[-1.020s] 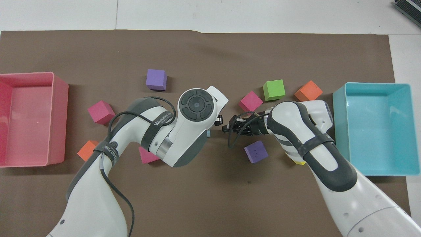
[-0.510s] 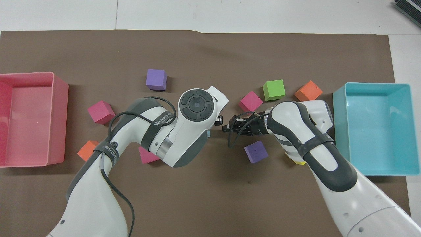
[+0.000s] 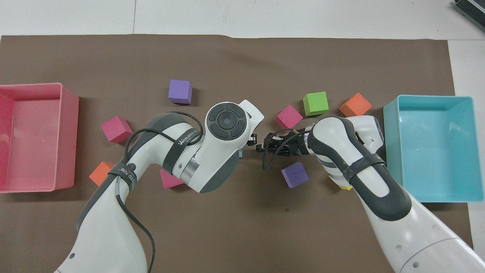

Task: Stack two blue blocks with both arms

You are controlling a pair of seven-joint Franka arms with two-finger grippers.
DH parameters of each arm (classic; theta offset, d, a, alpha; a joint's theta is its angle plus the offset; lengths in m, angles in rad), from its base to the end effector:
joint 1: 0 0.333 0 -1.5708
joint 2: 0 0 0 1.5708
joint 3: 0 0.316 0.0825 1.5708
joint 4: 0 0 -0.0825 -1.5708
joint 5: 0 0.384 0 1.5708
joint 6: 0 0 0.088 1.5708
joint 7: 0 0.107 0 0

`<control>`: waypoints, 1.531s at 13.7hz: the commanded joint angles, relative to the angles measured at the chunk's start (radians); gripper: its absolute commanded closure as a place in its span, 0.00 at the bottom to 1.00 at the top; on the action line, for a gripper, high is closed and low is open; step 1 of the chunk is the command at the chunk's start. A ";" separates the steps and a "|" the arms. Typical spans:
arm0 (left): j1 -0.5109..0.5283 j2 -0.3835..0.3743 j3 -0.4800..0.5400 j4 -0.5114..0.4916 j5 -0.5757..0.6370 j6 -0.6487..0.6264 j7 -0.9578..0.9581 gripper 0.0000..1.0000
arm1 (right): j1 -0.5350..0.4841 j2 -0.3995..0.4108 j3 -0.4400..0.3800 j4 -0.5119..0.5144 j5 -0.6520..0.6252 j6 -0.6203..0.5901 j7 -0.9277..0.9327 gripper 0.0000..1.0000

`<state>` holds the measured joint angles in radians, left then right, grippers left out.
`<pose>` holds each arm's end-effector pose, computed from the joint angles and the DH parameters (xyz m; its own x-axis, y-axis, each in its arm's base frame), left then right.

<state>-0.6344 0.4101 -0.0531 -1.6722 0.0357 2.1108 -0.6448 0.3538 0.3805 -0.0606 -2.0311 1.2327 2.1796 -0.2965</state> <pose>0.5196 -0.4197 0.3698 0.9980 -0.0557 0.0293 -0.0560 -0.9984 0.0095 0.5554 0.2055 0.2566 0.9506 -0.1533 -0.2698 -0.3060 -0.6078 -0.7327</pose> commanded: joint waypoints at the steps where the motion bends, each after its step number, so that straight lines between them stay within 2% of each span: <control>1: -0.013 -0.020 0.013 -0.034 0.001 0.018 0.013 1.00 | -0.007 -0.002 0.007 -0.011 0.031 0.012 -0.052 1.00; 4: -0.013 -0.020 0.013 -0.035 -0.003 0.018 0.011 1.00 | -0.007 -0.002 0.007 -0.011 0.031 0.012 -0.050 1.00; 5: -0.013 -0.020 0.013 -0.034 -0.005 0.018 0.014 0.75 | -0.007 -0.002 0.007 -0.011 0.031 0.012 -0.052 1.00; 6: -0.013 -0.020 0.013 -0.034 -0.007 0.017 0.016 0.29 | -0.007 -0.002 0.007 -0.011 0.031 0.012 -0.052 1.00; 7: -0.013 -0.020 0.013 -0.034 -0.005 0.017 0.016 0.07 | -0.007 -0.002 0.007 -0.011 0.031 0.012 -0.052 1.00; 9: -0.013 -0.020 0.013 -0.034 -0.005 0.018 0.017 0.00 | -0.007 -0.002 0.007 -0.011 0.031 0.012 -0.052 1.00; 18: -0.008 -0.022 0.013 -0.030 -0.008 0.017 0.013 0.00 | -0.004 -0.002 0.007 -0.011 0.031 0.015 -0.050 1.00; 21: -0.001 -0.050 0.012 -0.029 -0.010 0.006 0.013 0.00 | -0.002 -0.002 0.007 -0.011 0.031 0.016 -0.049 1.00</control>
<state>-0.6340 0.3979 -0.0478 -1.6749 0.0357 2.1113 -0.6420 0.3547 0.3805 -0.0602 -2.0311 1.2327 2.1796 -0.2965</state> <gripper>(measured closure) 0.000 0.991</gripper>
